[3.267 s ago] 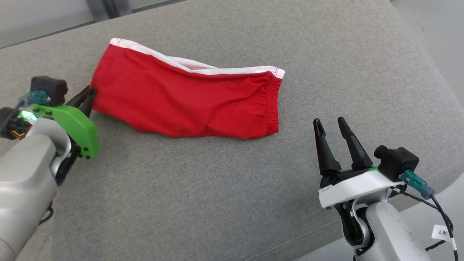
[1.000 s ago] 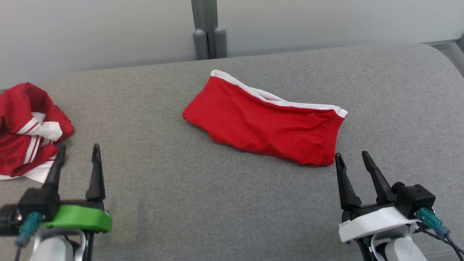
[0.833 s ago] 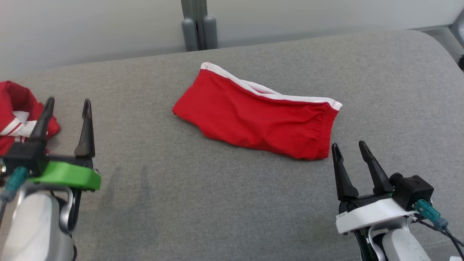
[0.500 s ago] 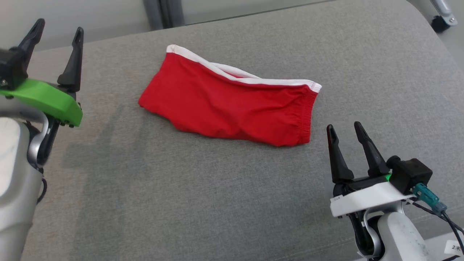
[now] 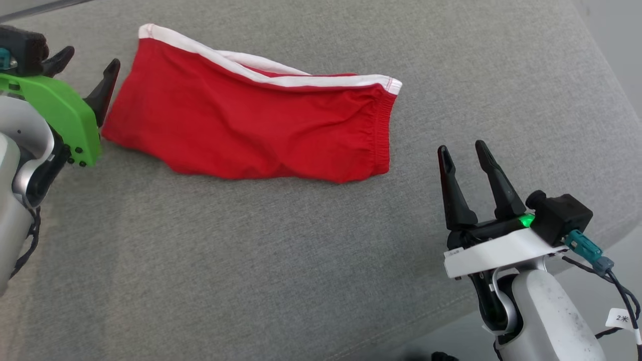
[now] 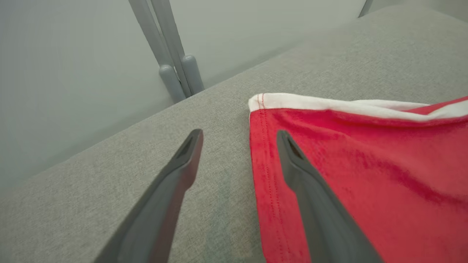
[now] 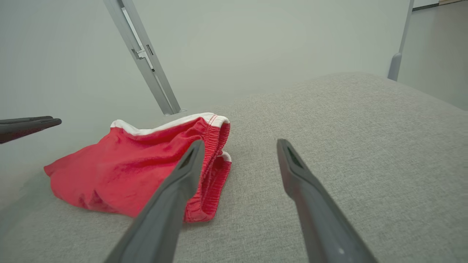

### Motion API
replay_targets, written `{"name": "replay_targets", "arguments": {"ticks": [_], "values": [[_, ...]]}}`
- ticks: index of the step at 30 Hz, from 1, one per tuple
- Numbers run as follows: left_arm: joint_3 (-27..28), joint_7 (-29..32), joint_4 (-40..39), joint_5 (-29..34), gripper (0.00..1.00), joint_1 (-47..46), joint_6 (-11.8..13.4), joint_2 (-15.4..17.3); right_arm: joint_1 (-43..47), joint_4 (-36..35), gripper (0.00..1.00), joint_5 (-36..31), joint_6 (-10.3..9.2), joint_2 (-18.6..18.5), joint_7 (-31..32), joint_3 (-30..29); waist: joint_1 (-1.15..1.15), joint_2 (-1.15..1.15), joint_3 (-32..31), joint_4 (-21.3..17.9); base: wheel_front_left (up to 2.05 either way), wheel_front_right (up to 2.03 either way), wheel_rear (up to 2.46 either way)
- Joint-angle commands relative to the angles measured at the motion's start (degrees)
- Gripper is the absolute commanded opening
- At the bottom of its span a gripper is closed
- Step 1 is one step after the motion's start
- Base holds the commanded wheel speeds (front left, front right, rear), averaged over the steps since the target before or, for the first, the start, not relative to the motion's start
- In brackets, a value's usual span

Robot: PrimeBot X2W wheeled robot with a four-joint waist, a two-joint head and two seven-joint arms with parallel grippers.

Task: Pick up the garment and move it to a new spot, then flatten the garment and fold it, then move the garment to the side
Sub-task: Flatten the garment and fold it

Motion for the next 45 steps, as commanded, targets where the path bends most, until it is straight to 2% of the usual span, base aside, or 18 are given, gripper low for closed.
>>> {"name": "replay_targets", "arguments": {"ticks": [1,9,18,19,20,21,22,33,45], "values": [[-1.22,0.84,0.78,-1.52,1.0,-1.27,0.05,1.22,-1.0,-0.23,1.0,0.45,-0.08,0.09,-0.16,0.22,0.0,0.0,4.08,-4.03,0.0,0.0,0.0],[-8.19,4.19,4.7,-7.01,1.0,-2.79,0.05,3.93,-1.4,0.08,1.0,1.92,-0.08,0.11,-0.16,0.43,0.0,0.0,5.38,-6.03,0.0,0.0,0.0],[-15.33,8.22,3.88,-12.9,0.99,-2.57,-0.08,3.7,-2.13,0.26,1.0,1.68,-0.08,0.09,-0.16,0.1,0.0,0.0,5.26,-5.44,0.0,0.0,0.0],[-15.98,9.06,3.6,-13.78,0.58,-2.44,-0.09,3.64,-2.15,0.29,1.0,1.6,-0.08,0.09,-0.16,0.03,0.0,0.0,5.2,-5.35,0.0,0.0,0.0],[-16.76,9.71,3.19,-14.52,0.43,-2.35,-0.1,3.64,-2.13,0.27,1.0,1.55,-0.08,0.09,-0.16,0.02,0.0,0.0,5.13,-5.24,0.0,0.0,0.0],[-17.22,10.03,2.85,-15.43,0.11,-2.42,-0.1,3.73,-2.07,0.25,1.0,1.43,-0.08,0.09,-0.16,-0.01,0.0,0.0,5.04,-5.12,0.0,0.0,0.0],[-17.43,10.23,2.65,-16.14,0.0,-2.54,-0.1,3.76,-2.02,0.26,1.0,1.31,-0.08,0.09,-0.16,-0.03,0.0,0.0,4.96,-5.02,0.0,0.0,0.0],[-19.69,4.81,2.07,-20.07,0.0,-2.94,-0.04,3.28,-0.7,1.29,1.0,-0.31,-0.08,0.06,-0.16,-0.71,0.0,0.0,0.79,-2.05,0.0,0.0,0.0],[-21.76,-3.68,0.78,-24.54,0.0,4.14,0.01,2.52,3.5,2.82,1.0,-2.59,-0.08,0.04,-0.16,-3.44,0.0,0.0,-6.61,3.96,0.0,0.0,0.0]]}}
